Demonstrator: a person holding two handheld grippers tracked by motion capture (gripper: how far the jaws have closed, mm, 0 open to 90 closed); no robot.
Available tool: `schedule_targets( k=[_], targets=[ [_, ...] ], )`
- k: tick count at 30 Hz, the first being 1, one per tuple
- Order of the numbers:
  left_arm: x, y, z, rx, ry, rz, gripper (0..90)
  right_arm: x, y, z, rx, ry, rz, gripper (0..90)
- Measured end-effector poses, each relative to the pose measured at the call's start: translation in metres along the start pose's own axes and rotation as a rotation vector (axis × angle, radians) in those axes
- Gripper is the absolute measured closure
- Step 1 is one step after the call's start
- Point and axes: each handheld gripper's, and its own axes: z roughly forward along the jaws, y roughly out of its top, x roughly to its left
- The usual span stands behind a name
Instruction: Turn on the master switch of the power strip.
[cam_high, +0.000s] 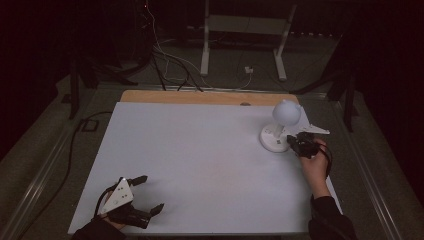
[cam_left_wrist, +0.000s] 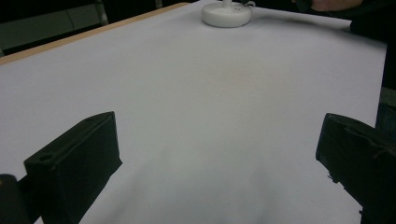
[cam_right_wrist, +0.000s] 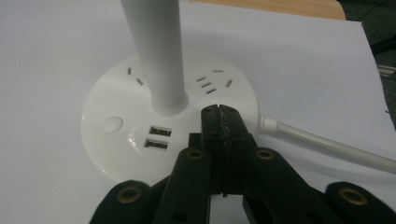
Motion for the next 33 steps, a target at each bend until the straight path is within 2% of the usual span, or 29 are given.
schedule_targets(
  k=[8, 10, 14, 18, 20, 28, 33],
  targets=[
    [0.000, 0.000, 0.000, 0.001, 0.001, 0.001, 0.1, 0.003, 0.000, 0.002, -0.006, -0.034, -0.043, 90.0],
    [0.000, 0.000, 0.000, 0.001, 0.000, 0.001, 0.1, 0.002, -0.001, 0.003, -0.011, -0.038, -0.038, 90.0],
    [-0.001, 0.000, 0.000, 0.001, -0.001, 0.001, 0.1, 0.005, 0.000, 0.004, -0.013, -0.042, -0.064, 90.0],
    [-0.001, 0.000, 0.000, 0.001, 0.000, 0.000, 0.1, 0.007, -0.001, 0.005, -0.011, -0.060, -0.080, 90.0],
    [-0.001, 0.000, 0.000, -0.001, 0.000, -0.001, 0.1, 0.008, -0.002, 0.005, -0.012, -0.074, -0.103, 90.0],
    [-0.001, 0.000, 0.000, -0.002, -0.001, 0.000, 0.1, 0.013, -0.001, 0.005, 0.008, -0.110, -0.119, 90.0],
    [-0.001, 0.000, 0.000, -0.002, -0.003, -0.001, 0.1, 0.013, 0.001, 0.006, 0.023, -0.107, -0.115, 90.0]
  ],
)
